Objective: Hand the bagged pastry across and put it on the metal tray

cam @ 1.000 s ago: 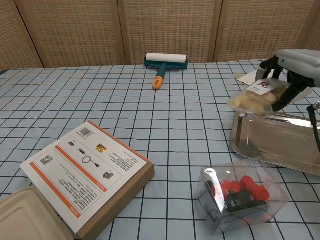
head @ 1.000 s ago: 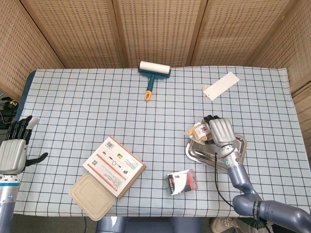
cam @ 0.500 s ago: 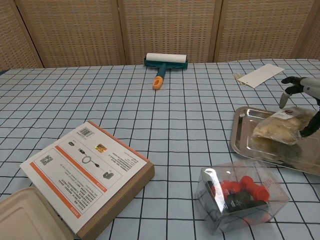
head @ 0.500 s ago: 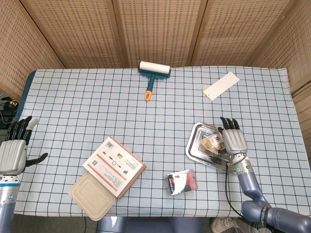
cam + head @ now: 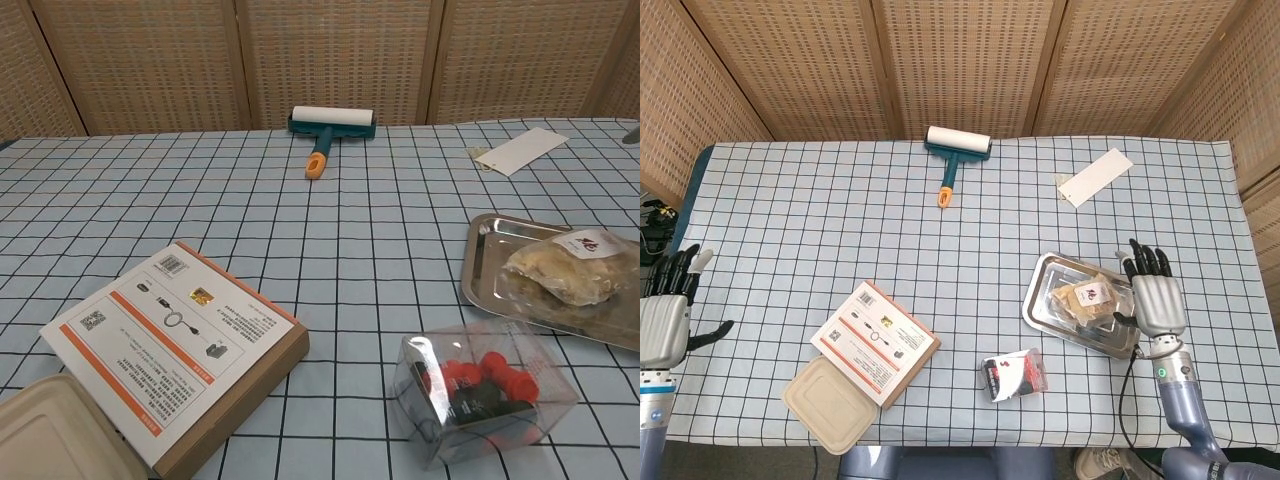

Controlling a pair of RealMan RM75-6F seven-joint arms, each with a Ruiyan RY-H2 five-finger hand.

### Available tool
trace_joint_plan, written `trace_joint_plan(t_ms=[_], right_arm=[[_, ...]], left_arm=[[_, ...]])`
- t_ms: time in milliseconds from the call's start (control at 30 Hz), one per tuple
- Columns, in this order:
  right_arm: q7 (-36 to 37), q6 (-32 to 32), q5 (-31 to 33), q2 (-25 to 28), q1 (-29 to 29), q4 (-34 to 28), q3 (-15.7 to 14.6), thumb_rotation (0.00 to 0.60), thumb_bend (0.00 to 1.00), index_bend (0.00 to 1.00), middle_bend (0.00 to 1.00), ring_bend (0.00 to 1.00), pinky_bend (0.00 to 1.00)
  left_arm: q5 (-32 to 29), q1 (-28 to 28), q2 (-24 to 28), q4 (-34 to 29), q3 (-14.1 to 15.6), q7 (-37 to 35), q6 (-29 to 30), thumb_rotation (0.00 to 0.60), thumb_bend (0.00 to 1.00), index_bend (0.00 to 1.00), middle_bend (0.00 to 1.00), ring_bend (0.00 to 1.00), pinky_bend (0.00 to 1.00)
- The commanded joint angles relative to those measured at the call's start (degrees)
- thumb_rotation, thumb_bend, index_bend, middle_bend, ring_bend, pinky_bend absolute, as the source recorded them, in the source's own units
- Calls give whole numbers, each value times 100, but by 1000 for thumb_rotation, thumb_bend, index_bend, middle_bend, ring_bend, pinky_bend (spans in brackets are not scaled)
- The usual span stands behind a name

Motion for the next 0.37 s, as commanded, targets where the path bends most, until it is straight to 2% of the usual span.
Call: trace_joint_plan(t_ms=[33,167,367], right_arm=[[505,709,-786,273,-497,-152,-288,600,128,146,0,0,0],[1037,1096,-1377,390,-822,-19,-507,600,127,99,0,0,0],[1506,1269,-1722,465,-1106,239,-633,600,128,0,0,0,0]], left_arm=[[145,177,-15,157,141,-104,177,600,36,0,0,0,0],[209,315,-71,404,218,-197,293,600,35,0,0,0,0],[143,398,-206,740,234,-233,260,600,35,0,0,0,0]])
